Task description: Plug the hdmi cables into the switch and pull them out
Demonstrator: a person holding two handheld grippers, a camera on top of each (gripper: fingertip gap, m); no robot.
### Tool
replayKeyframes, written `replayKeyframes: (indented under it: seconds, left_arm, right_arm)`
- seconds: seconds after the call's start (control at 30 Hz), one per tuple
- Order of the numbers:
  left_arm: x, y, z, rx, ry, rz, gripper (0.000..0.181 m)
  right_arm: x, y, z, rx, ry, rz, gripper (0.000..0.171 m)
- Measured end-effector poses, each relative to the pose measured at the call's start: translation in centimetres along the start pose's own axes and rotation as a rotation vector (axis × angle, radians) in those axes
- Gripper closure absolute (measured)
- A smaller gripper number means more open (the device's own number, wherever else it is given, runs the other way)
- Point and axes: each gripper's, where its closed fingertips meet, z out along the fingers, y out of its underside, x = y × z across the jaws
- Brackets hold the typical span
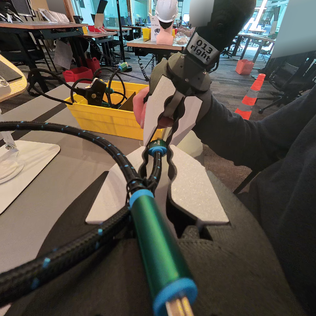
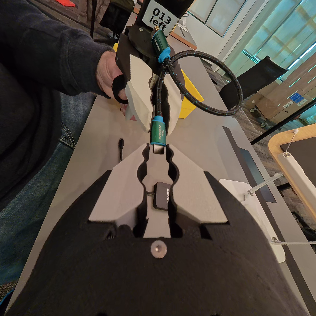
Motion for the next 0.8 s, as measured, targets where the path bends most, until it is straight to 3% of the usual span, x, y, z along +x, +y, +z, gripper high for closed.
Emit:
replayKeyframes:
  seconds: [0.8]
  left_arm:
    - [-0.4, -1.1, -1.9, 0.057, -0.045, 0.104, 0.161]
  right_arm:
    - [1.3, 0.5, -0.1, 0.030, 0.047, 0.110, 0.148]
